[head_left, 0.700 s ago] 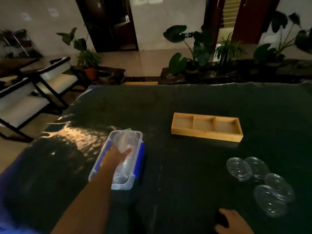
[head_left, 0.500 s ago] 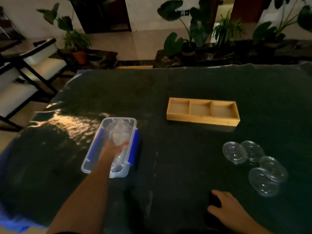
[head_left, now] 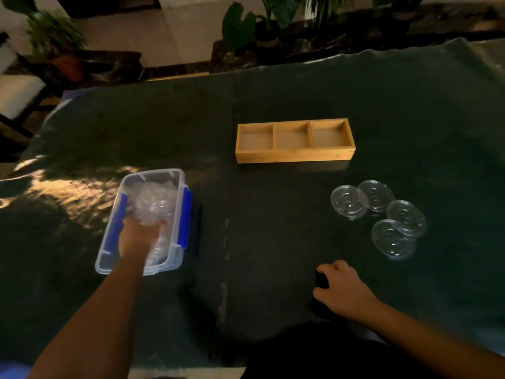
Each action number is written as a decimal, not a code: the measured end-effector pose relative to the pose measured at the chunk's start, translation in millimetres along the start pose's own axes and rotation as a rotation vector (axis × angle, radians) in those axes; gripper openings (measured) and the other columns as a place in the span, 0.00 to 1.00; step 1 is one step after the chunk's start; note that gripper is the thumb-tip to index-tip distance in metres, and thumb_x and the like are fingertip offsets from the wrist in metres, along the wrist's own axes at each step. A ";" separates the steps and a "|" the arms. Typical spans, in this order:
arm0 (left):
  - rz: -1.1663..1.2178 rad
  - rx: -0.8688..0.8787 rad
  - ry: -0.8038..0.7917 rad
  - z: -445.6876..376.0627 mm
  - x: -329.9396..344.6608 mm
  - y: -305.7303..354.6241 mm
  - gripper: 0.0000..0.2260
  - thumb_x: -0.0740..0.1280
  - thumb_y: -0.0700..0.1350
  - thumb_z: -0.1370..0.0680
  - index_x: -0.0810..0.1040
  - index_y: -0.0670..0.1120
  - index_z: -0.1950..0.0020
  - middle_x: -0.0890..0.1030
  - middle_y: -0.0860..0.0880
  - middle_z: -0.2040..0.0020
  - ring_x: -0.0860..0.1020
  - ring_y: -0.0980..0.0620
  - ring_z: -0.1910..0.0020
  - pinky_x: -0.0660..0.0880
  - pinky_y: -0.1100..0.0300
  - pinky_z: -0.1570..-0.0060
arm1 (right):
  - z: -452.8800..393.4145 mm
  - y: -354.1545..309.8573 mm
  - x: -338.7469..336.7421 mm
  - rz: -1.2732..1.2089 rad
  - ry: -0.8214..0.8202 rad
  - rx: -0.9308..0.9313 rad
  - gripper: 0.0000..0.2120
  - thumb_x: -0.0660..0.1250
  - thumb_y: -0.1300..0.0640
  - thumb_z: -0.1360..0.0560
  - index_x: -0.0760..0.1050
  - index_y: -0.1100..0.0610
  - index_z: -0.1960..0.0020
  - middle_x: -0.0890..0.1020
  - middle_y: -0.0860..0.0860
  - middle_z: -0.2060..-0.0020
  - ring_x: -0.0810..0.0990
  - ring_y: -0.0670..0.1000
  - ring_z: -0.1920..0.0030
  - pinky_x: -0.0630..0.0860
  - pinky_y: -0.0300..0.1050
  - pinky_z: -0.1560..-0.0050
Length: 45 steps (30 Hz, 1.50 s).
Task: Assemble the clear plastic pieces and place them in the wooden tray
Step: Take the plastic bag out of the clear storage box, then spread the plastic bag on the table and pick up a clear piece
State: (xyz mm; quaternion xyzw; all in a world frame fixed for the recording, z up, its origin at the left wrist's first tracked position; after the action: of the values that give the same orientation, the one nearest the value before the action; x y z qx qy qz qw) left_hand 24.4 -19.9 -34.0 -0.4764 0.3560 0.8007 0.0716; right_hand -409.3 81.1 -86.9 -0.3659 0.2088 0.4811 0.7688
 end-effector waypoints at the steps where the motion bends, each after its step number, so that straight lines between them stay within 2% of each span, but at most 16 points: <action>1: 0.012 0.006 0.007 -0.1 -4.5 1.6 0.24 0.70 0.52 0.22 0.69 0.42 0.31 0.76 0.37 0.39 0.76 0.37 0.42 0.72 0.38 0.38 | -0.6 1.1 0.0 -0.012 0.000 -0.001 0.27 0.66 0.45 0.28 0.69 0.50 0.31 0.67 0.55 0.35 0.67 0.55 0.33 0.70 0.49 0.35; 6: 0.394 0.132 0.083 4.5 -47.8 20.7 0.29 0.73 0.52 0.25 0.67 0.47 0.27 0.75 0.42 0.33 0.77 0.40 0.38 0.76 0.43 0.41 | -1.4 2.8 -4.3 -0.143 -0.020 0.002 0.26 0.67 0.45 0.28 0.71 0.50 0.31 0.70 0.54 0.37 0.72 0.54 0.37 0.71 0.47 0.38; 8: 0.584 0.161 0.002 19.1 -60.3 35.8 0.27 0.73 0.55 0.26 0.70 0.52 0.29 0.77 0.45 0.35 0.78 0.42 0.40 0.77 0.46 0.49 | -3.7 -2.5 -11.5 -0.254 0.021 -0.021 0.23 0.68 0.46 0.28 0.74 0.51 0.35 0.76 0.53 0.40 0.76 0.53 0.40 0.73 0.46 0.39; 12: 0.846 0.148 -0.411 91.1 -27.8 61.1 0.14 0.74 0.59 0.32 0.82 0.63 0.47 0.85 0.48 0.48 0.85 0.48 0.54 0.81 0.53 0.64 | -1.3 -21.5 -44.9 -0.905 0.145 -0.083 0.15 0.71 0.49 0.27 0.78 0.48 0.41 0.82 0.47 0.44 0.79 0.47 0.41 0.74 0.47 0.40; 15: 1.012 0.011 -0.933 166.1 53.3 73.9 0.17 0.77 0.55 0.35 0.86 0.53 0.47 0.87 0.45 0.50 0.86 0.46 0.53 0.83 0.50 0.61 | 5.8 -42.0 -61.3 -1.297 -0.001 -0.111 0.20 0.71 0.41 0.29 0.74 0.44 0.39 0.79 0.49 0.40 0.78 0.49 0.39 0.76 0.51 0.41; 17: 1.048 -0.120 -1.107 206.3 102.5 75.0 0.20 0.71 0.50 0.30 0.83 0.43 0.40 0.85 0.39 0.47 0.84 0.41 0.47 0.81 0.45 0.48 | 10.3 -50.2 -63.1 -1.435 -0.140 -0.109 0.27 0.70 0.35 0.34 0.72 0.44 0.38 0.78 0.51 0.39 0.78 0.53 0.38 0.74 0.58 0.37; 19: 1.036 -0.215 -1.230 236.7 135.4 74.9 0.20 0.66 0.49 0.24 0.80 0.40 0.36 0.81 0.36 0.40 0.79 0.37 0.40 0.71 0.39 0.34 | 15.0 -51.4 -60.9 -1.456 -0.245 -0.130 0.28 0.67 0.35 0.29 0.74 0.47 0.34 0.80 0.54 0.38 0.79 0.57 0.37 0.73 0.62 0.35; 22: 1.035 -0.305 -1.341 261.6 156.7 70.6 0.17 0.66 0.48 0.23 0.82 0.39 0.39 0.84 0.36 0.44 0.83 0.38 0.46 0.79 0.41 0.45 | 18.5 -34.0 -56.1 -1.472 -0.217 -0.079 0.22 0.66 0.40 0.24 0.79 0.52 0.36 0.83 0.55 0.40 0.81 0.57 0.39 0.73 0.62 0.35; 24: 1.045 -0.314 -1.321 266.3 164.9 65.9 0.16 0.67 0.48 0.25 0.84 0.40 0.43 0.87 0.39 0.51 0.86 0.41 0.53 0.83 0.47 0.56 | 19.3 -18.1 -51.3 -1.527 -0.184 -0.022 0.19 0.67 0.45 0.25 0.82 0.55 0.40 0.84 0.57 0.42 0.81 0.58 0.40 0.74 0.62 0.37; 27: 0.992 -0.346 -1.282 264.2 167.6 57.9 0.15 0.68 0.51 0.27 0.82 0.44 0.46 0.88 0.44 0.57 0.87 0.45 0.58 0.83 0.50 0.61 | 22.4 -5.9 -41.8 -1.615 -0.211 0.077 0.17 0.69 0.55 0.26 0.81 0.62 0.41 0.82 0.62 0.40 0.79 0.62 0.37 0.77 0.61 0.39; 30: 0.878 -0.323 -1.430 263.6 160.5 59.9 0.14 0.64 0.46 0.20 0.88 0.43 0.49 0.87 0.42 0.52 0.86 0.44 0.52 0.82 0.48 0.52 | 26.2 -8.2 -44.8 -1.556 -0.191 0.055 0.18 0.71 0.59 0.31 0.82 0.63 0.42 0.82 0.64 0.43 0.81 0.60 0.44 0.81 0.57 0.46; 32: 0.887 -0.366 -1.486 262.4 155.8 59.5 0.15 0.69 0.44 0.26 0.84 0.36 0.44 0.84 0.36 0.45 0.83 0.39 0.46 0.75 0.43 0.39 | 26.5 -10.8 -53.4 -1.578 -0.166 0.000 0.18 0.71 0.60 0.32 0.82 0.63 0.43 0.82 0.65 0.44 0.82 0.60 0.46 0.81 0.57 0.46; 34: 0.968 -0.373 -1.387 249.1 159.1 54.1 0.21 0.72 0.44 0.30 0.82 0.37 0.39 0.81 0.35 0.39 0.78 0.37 0.39 0.68 0.40 0.32 | 24.6 -11.0 -63.2 -1.663 -0.154 -0.055 0.17 0.69 0.63 0.30 0.82 0.63 0.42 0.80 0.66 0.41 0.81 0.61 0.43 0.78 0.61 0.40; 36: 1.018 -0.365 -1.204 231.3 157.6 47.8 0.21 0.70 0.48 0.28 0.79 0.42 0.36 0.79 0.38 0.35 0.75 0.37 0.35 0.69 0.39 0.33 | 26.4 -15.0 -76.4 -1.704 -0.166 -0.143 0.17 0.66 0.64 0.28 0.81 0.62 0.40 0.82 0.64 0.41 0.82 0.61 0.41 0.78 0.60 0.40; 40: 1.054 -0.375 -0.901 195.9 156.0 31.1 0.13 0.63 0.51 0.20 0.76 0.47 0.39 0.77 0.41 0.37 0.77 0.42 0.39 0.74 0.44 0.41 | 37.4 -29.4 -103.2 -1.812 -0.221 -0.306 0.20 0.61 0.66 0.25 0.76 0.62 0.33 0.81 0.59 0.49 0.81 0.50 0.59 0.81 0.44 0.53; 45: 1.029 -0.301 -0.775 180.3 140.4 26.5 0.10 0.64 0.52 0.20 0.77 0.50 0.43 0.79 0.45 0.41 0.78 0.47 0.44 0.75 0.46 0.43 | 53.1 -41.7 -126.1 -1.897 -0.228 -0.322 0.19 0.60 0.66 0.24 0.78 0.59 0.36 0.85 0.55 0.61 0.83 0.47 0.67 0.81 0.40 0.67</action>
State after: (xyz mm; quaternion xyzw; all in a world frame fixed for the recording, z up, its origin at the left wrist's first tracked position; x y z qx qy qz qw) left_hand -191.2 44.2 -82.2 0.0725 0.3709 0.8872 -0.2646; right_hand -430.4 36.4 47.3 -0.4344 -0.3173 -0.2837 0.7938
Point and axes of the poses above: each hand's wrist, its own z-axis away from the middle knuckle, its own x-axis out of the palm, y = z × x, the point moved 6 cm from there along -z, towards the middle knuckle
